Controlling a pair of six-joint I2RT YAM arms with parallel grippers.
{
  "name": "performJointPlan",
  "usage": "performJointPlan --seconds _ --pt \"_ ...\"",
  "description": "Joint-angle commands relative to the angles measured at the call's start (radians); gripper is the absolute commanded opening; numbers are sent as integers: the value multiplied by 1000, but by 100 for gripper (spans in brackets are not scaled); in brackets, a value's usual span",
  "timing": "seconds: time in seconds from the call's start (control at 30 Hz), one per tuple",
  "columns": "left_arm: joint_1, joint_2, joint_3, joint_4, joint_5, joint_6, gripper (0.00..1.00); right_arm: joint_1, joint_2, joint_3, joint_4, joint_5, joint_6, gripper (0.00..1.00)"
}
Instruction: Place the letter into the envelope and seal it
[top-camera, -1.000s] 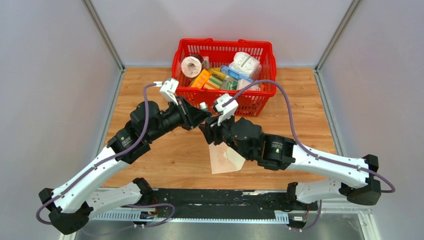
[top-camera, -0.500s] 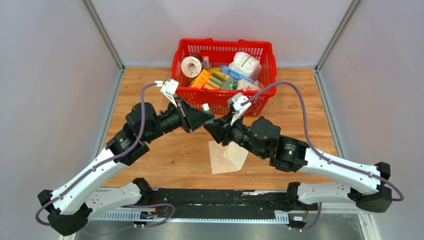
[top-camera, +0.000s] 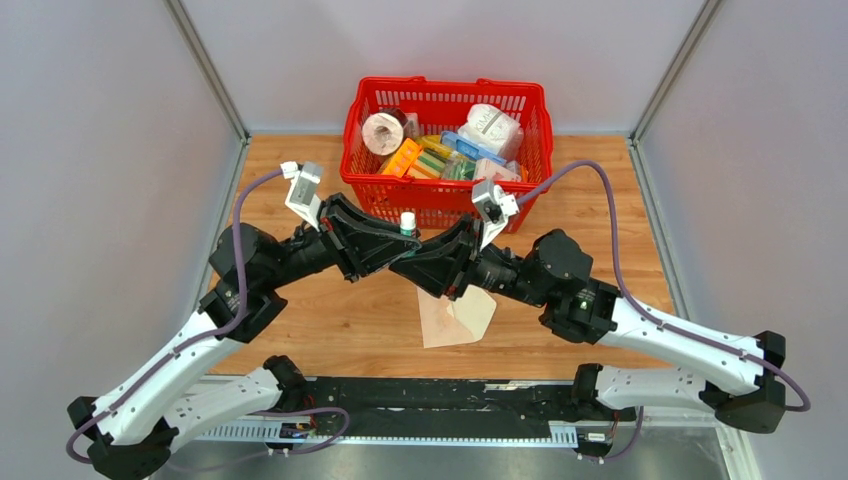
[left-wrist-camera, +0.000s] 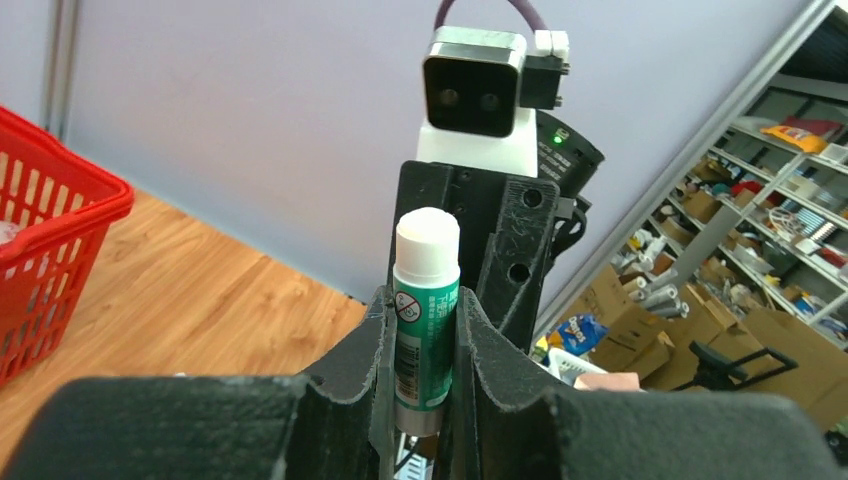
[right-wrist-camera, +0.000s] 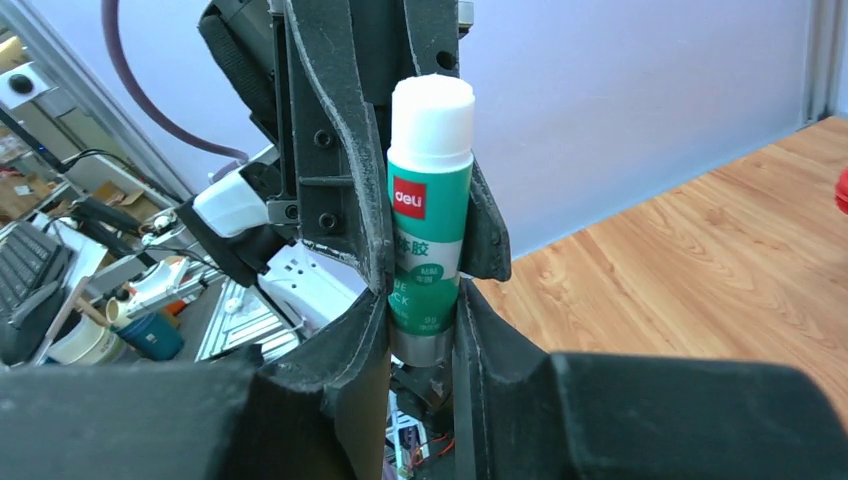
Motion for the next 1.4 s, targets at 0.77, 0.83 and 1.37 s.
performJointPlan --seconds 0.77,0.83,1.37 --pt "-6 15 18 -290 -583 -111 0 140 225 326 -535 825 -63 63" --pt "-6 16 20 -290 -578 -115 0 142 252 349 -545 853 -76 62" --pt "-6 -31 -19 -239 -506 -109 0 91 138 230 -378 584 -117 10"
